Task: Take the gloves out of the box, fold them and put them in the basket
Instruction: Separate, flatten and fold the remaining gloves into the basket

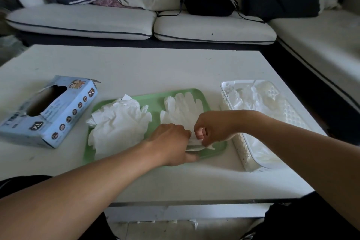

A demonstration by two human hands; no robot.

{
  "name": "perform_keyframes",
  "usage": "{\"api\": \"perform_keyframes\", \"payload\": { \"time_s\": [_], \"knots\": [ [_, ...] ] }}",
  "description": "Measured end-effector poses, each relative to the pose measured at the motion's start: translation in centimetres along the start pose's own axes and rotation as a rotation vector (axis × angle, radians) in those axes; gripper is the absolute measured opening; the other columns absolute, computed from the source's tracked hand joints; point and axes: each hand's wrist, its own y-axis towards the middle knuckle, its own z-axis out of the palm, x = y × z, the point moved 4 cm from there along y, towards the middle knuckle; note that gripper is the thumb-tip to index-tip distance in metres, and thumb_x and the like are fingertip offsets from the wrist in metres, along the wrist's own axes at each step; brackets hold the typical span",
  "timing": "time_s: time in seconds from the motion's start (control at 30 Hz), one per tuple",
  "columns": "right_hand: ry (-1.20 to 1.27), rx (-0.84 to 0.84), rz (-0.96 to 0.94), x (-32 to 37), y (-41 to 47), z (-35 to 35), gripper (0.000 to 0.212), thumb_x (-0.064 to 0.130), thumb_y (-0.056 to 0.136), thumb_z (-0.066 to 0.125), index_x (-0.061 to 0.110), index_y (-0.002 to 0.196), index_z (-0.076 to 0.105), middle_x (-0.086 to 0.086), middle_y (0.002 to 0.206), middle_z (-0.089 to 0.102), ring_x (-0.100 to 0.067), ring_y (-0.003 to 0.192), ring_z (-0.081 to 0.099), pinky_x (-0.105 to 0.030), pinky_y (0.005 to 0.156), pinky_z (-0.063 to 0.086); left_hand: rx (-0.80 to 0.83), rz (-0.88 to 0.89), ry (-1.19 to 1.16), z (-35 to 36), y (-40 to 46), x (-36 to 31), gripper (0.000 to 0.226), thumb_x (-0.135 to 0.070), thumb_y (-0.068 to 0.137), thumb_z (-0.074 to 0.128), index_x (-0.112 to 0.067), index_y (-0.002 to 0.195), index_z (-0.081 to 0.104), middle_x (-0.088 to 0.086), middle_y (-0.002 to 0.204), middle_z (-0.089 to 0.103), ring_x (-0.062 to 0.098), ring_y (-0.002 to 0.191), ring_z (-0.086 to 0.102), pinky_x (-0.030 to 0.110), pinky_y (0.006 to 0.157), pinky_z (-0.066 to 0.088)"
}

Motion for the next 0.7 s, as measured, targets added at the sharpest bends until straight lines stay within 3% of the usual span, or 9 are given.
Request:
{"api": "perform_keyframes", "payload": {
  "time_s": [0.17, 0.27, 0.33, 0.4, 0.5, 0.57, 0.63, 0.7],
  "knots": [
    [0.058, 0.022, 0.009, -0.3, -0.3, -0.3, 0.014, 0.024, 0.088, 0.069, 0.028, 0.076, 0.063, 0.014, 0.073, 0.063, 0.004, 0.060, 0.056, -0.014, 0.059, 0.037, -0.020, 0.060, 0.008, -0.3, -0.1, 0.2, 0.021, -0.038, 0.092, 0.054, -0.017, 0.097, 0.059, 0.001, 0.087, 0.055, 0.028, 0.081, 0.060, 0.033, 0.066, 0.038],
    [0.075, 0.045, 0.016, -0.6, -0.7, -0.8, 0.021, 0.024, 0.088, 0.068, 0.035, 0.072, 0.061, 0.018, 0.070, 0.063, 0.002, 0.063, 0.057, -0.018, 0.062, 0.039, -0.025, 0.027, -0.148, -1.1, -0.1, 0.7, 0.011, -0.031, 0.089, 0.056, -0.020, 0.088, 0.059, -0.003, 0.084, 0.058, 0.025, 0.078, 0.059, 0.035, 0.065, 0.046],
    [0.149, 0.064, 0.017, -0.9, -1.4, -1.5, 0.019, 0.022, 0.090, 0.066, 0.035, 0.076, 0.064, 0.020, 0.068, 0.064, 0.001, 0.065, 0.060, -0.018, 0.064, 0.043, -0.091, 0.028, -0.387, -2.3, 0.1, 1.2, 0.009, -0.031, 0.084, 0.063, -0.022, 0.082, 0.061, -0.005, 0.087, 0.062, 0.021, 0.084, 0.061, 0.033, 0.071, 0.049],
    [0.389, 0.048, -0.009, -1.0, -2.1, -2.3, 0.014, 0.027, 0.098, 0.058, 0.026, 0.089, 0.069, 0.016, 0.079, 0.066, 0.000, 0.071, 0.061, -0.022, 0.070, 0.048, -0.194, 0.033, -0.688, -3.8, 0.3, 1.7, 0.014, -0.030, 0.076, 0.065, -0.017, 0.076, 0.064, -0.005, 0.081, 0.065, 0.018, 0.080, 0.062, 0.030, 0.070, 0.047],
    [0.893, -0.029, -0.135, -1.3, -3.1, -3.6, 0.059, 0.064, 0.096, 0.037, 0.015, 0.114, 0.065, -0.005, 0.102, 0.061, -0.019, 0.093, 0.056, -0.032, 0.080, 0.045, -0.288, -0.119, -1.199, -6.2, 0.3, 2.5, 0.016, -0.025, 0.069, 0.063, -0.010, 0.063, 0.063, 0.001, 0.064, 0.055, 0.016, 0.063, 0.050, 0.026, 0.060, 0.040],
    [1.002, -0.097, -0.252, -1.2, -3.6, -4.4, 0.074, 0.073, 0.089, 0.046, 0.013, 0.131, 0.057, -0.012, 0.120, 0.060, -0.032, 0.107, 0.055, -0.036, 0.090, 0.042, -0.309, -0.199, -1.431, -7.5, 0.3, 3.0, 0.016, -0.023, 0.069, 0.062, -0.019, 0.054, 0.058, 0.002, 0.062, 0.050, 0.017, 0.062, 0.049, 0.024, 0.059, 0.040],
    [0.980, -0.204, -0.337, -0.6, -3.7, -4.6, 0.060, 0.045, 0.087, 0.065, 0.011, 0.136, 0.055, -0.014, 0.130, 0.061, -0.033, 0.121, 0.057, -0.037, 0.099, 0.044, -0.303, -0.214, -1.544, -8.5, 0.4, 3.5, 0.009, -0.023, 0.069, 0.061, -0.017, 0.063, 0.062, 0.003, 0.065, 0.055, 0.018, 0.063, 0.053, 0.027, 0.060, 0.044],
    [1.065, -0.331, -0.288, -0.2, -3.6, -5.0, 0.051, 0.024, 0.084, 0.072, 0.002, 0.129, 0.060, -0.016, 0.124, 0.067, -0.031, 0.116, 0.063, -0.036, 0.095, 0.048, -0.288, -0.207, -1.576, -9.1, 0.5, 3.7, 0.012, -0.022, 0.073, 0.061, -0.012, 0.077, 0.067, 0.002, 0.068, 0.059, 0.018, 0.064, 0.055, 0.027, 0.060, 0.045]
  ]
}}
